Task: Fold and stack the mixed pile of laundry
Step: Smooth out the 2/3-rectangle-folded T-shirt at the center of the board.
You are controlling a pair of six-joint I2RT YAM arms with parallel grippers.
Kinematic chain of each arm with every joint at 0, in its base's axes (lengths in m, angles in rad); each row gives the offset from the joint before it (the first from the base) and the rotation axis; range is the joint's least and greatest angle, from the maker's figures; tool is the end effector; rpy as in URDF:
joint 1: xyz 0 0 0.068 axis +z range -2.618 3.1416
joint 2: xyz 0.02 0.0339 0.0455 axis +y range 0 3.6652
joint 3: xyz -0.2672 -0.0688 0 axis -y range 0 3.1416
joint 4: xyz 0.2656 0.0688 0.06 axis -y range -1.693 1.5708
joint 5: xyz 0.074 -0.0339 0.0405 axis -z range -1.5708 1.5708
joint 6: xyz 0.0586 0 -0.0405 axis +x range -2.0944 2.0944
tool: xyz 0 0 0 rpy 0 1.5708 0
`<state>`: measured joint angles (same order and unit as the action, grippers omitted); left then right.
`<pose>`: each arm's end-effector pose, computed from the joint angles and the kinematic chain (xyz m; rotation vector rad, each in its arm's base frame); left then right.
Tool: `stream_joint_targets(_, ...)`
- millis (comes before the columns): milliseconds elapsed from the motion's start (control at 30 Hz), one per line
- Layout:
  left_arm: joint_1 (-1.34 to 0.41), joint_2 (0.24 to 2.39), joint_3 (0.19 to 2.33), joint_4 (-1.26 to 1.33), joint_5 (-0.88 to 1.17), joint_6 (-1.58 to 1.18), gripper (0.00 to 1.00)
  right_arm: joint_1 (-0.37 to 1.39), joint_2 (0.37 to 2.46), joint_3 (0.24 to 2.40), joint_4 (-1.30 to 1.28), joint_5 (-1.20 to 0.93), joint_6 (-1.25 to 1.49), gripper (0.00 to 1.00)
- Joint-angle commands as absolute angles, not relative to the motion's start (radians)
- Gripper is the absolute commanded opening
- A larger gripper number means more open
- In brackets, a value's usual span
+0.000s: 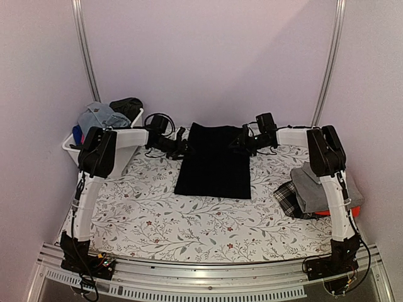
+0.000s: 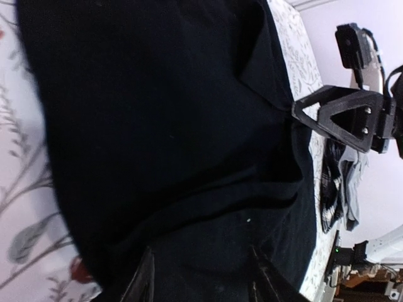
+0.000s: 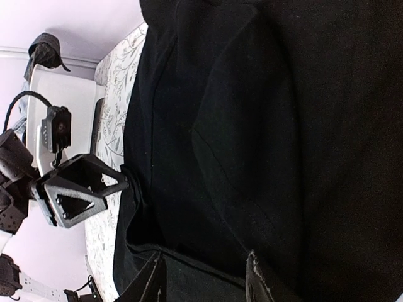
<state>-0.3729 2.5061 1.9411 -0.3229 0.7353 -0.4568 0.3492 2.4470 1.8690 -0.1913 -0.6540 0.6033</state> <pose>0.5124 -0.2427 0.0895 0.2396 2.5392 -1.2527 0.5207 0.2275 0.1058 -0.0387 2.4719 1.2129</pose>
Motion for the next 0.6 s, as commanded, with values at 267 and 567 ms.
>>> stream_joint_targets(267,-0.342,2.088,1.458,-0.267,0.723,-0.384,0.52,0.411,2.081,1.502,-0.226,-0.705,0.568,0.46)
stream_joint_targets(567,-0.45,2.003,1.227,-0.135,0.8,-0.414,0.48,0.554,1.985,1.158,0.065,-0.726,0.731,0.43)
